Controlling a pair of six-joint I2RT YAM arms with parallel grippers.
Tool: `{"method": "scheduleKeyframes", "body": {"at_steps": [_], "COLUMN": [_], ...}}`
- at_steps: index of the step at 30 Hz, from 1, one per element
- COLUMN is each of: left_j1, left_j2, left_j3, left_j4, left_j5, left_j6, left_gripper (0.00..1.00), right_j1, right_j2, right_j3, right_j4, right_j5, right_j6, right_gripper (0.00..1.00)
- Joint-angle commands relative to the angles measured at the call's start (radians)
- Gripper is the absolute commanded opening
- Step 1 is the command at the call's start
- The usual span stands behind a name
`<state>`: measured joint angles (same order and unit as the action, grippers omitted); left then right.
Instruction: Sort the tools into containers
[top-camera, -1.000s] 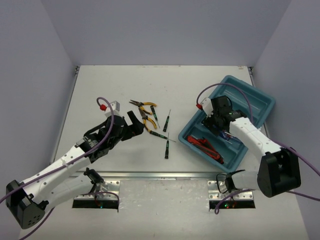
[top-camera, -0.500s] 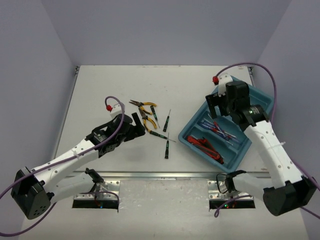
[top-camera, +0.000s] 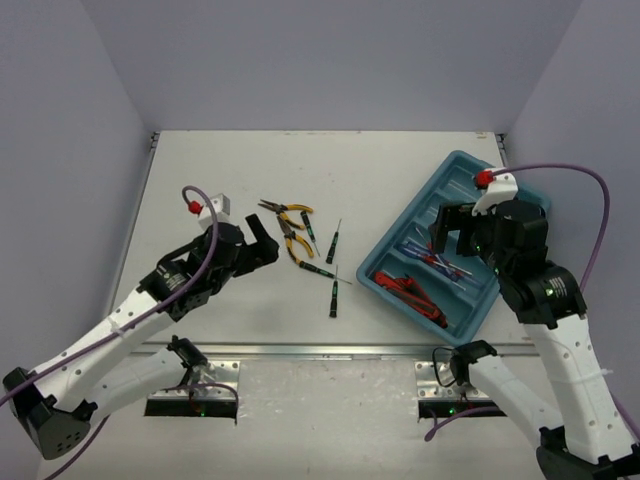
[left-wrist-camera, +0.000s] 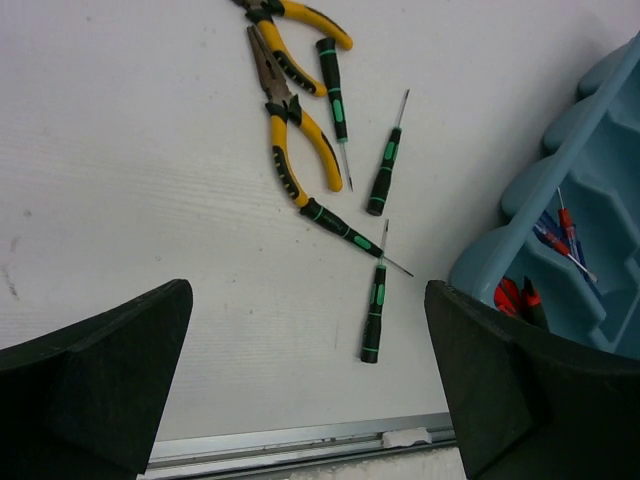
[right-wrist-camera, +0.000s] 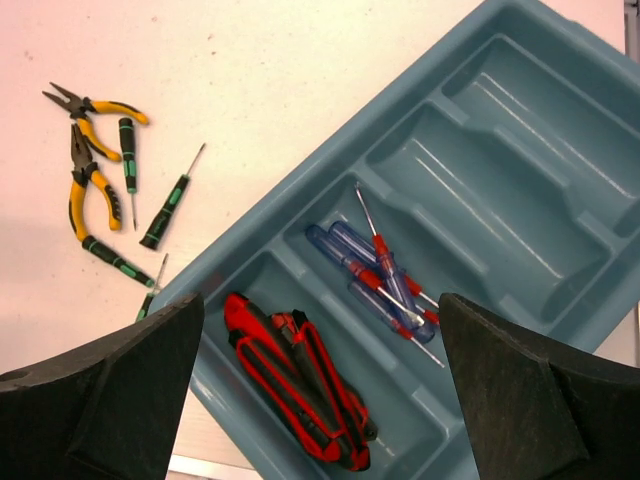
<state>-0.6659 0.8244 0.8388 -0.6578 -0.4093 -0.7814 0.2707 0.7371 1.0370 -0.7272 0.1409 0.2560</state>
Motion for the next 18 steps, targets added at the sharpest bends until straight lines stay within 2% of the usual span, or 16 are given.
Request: {"method": "scheduleKeyframes", "body": {"at_steps": [1,3,6,8,10,13,18], "left_j1": [0.011,0.009,0.011,0.011,0.010,0.036,0.154], "left_j2": [-0.012,0.005,-0.046,-0.115,-0.160,-0.169,-0.113], "left_j3": [0.168,0.242,0.210,0.105,0.031,-0.043,-0.046], "left_j4": [-0.135,-0.194,-0.146,-0.031,0.048,0.172,0.163], "left_j5": [-0.116,-0.201,-0.260,-0.358,-0.399,-0.401,-0.378], "left_j6": [0.144,0.208,0.312,0.315,0.311,0.334,0.309], "left_gripper": [1.00,1.00,1.00,1.00,1.00,1.00,1.00], "right_j1": [-0.002,-0.002,-0.001,-0.001,-0.001,-0.001,-0.001], "right_j2": [-0.044,-0.031,-0.035,-0.071,-0.081,-0.098,-0.133], "right_j3": [-0.053,-0.059,-0.071,-0.096,-0.097,-0.141,-0.262], "right_j4": [0.039,0.005,0.006,0.021,0.008,-0.019,-0.026], "right_j5": [-0.054,-0.056,0.032,0.052,0.045,-0.061,-0.039], "right_j6": [0.082,0.047,0.034,0.025,0.034,0.041,0.058], "right_gripper": [0.99,0.99,0.99,0.99,0.99,0.99,0.99]}}
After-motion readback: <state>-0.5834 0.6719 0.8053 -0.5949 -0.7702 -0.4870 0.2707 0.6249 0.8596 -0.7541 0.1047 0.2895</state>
